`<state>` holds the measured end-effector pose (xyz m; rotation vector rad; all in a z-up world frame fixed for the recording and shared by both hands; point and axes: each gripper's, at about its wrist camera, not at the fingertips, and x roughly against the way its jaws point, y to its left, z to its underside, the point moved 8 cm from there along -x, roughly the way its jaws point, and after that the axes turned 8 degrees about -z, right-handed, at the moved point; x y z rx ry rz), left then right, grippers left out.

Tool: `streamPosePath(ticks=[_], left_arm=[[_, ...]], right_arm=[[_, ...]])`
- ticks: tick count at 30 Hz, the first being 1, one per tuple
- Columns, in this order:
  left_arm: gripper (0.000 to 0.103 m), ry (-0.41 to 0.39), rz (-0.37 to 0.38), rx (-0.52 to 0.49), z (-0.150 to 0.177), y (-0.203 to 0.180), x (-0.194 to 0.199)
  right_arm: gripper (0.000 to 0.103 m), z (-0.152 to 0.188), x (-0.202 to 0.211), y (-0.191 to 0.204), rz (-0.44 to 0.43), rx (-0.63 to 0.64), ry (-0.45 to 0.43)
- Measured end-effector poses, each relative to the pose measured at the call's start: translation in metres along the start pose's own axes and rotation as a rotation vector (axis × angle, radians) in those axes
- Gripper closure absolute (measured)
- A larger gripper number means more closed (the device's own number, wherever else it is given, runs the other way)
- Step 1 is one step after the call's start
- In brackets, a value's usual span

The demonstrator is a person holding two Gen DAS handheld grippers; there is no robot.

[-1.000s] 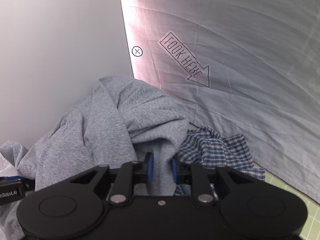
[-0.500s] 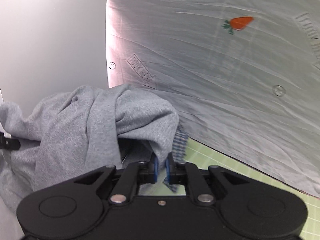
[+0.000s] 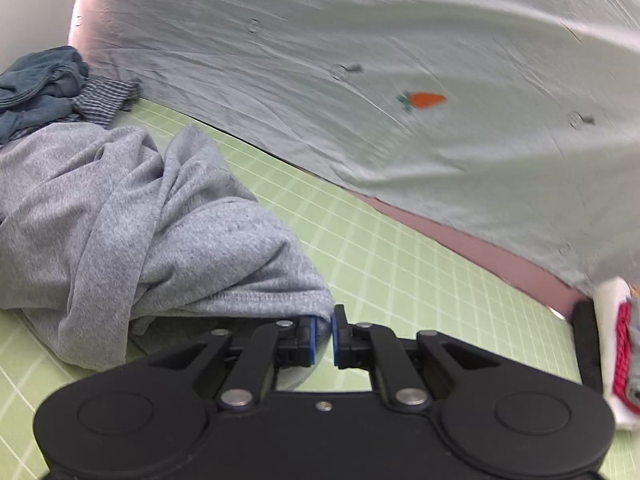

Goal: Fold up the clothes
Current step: 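Pull the grey hoodie out of the pile onto the open mat with both grippers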

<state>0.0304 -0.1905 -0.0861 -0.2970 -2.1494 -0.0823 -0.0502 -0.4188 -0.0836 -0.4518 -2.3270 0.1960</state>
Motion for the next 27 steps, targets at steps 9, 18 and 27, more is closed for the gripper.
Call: streamPosePath(ticks=[9, 18, 27], left_arm=[[0.092, 0.051, 0.037, -0.079, 0.071, -0.094, 0.015], [0.089, 0.088, 0.0, -0.1, 0.094, -0.093, 0.03], [0.077, 0.09, 0.014, -0.058, 0.092, -0.081, 0.04]], right_arm=[[0.095, 0.097, 0.054, -0.107, 0.019, -0.232, 0.086], [0.092, 0.157, 0.066, -0.127, -0.122, -0.508, 0.111], [0.062, 0.176, 0.088, -0.162, -0.241, -0.789, 0.058]])
